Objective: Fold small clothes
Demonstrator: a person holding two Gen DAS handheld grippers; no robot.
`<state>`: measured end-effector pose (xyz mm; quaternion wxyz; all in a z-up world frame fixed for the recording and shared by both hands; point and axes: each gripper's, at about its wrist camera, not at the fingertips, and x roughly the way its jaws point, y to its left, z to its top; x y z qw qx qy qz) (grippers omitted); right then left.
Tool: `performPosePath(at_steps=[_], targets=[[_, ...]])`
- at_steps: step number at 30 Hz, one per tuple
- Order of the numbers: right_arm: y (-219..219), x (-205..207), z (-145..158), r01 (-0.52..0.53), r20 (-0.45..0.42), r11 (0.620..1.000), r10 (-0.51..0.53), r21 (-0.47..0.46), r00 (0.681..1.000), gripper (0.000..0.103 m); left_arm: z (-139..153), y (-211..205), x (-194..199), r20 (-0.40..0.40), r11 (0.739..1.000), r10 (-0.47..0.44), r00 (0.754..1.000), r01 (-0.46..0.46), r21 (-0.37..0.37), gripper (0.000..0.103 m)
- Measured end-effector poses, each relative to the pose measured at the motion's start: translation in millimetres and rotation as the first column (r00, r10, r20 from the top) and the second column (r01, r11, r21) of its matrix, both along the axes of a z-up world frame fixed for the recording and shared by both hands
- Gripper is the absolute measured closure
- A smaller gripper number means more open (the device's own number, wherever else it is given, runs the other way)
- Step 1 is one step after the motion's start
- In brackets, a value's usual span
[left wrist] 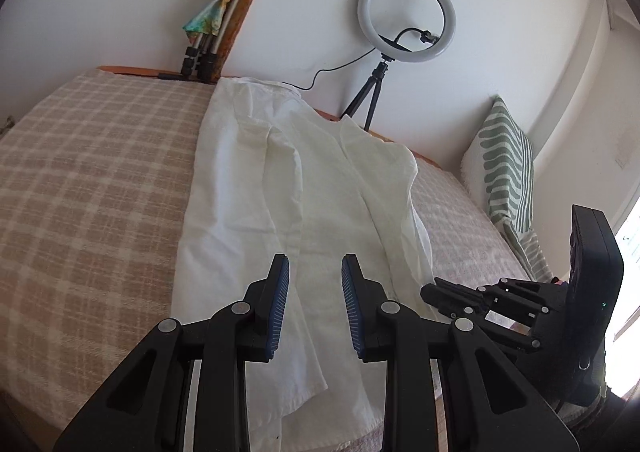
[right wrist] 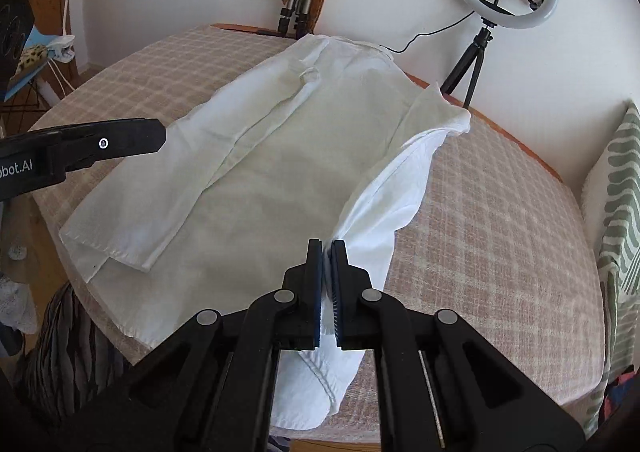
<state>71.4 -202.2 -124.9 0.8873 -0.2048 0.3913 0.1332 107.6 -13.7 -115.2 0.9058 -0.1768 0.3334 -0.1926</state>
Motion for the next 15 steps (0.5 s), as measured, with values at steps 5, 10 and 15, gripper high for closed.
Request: performPosePath(at_steps=[5, 10, 15], targets=[[36, 0, -23, -0.098, -0.065, 0.994, 0.095, -0.041, 0.993, 0.097, -5, 20, -3, -0.008, 0.999, 0.04, 0.999, -0.04, 0.008, 0.078], [38, 3, -36, -0.105, -0.105, 0.993, 0.099, -0.049, 0.99, 0.097, -12, 27, -2, -0.028, 0.999, 0.049, 0.998, -0.049, -0.001, 0.078], [26, -1, -27, -0.127, -0.147, 0.99, 0.136, 0.066, 0.98, 0.089, -16, 29, -4, -0.042, 0.999, 0.033, 0.999, -0.033, 0.0, 0.078]])
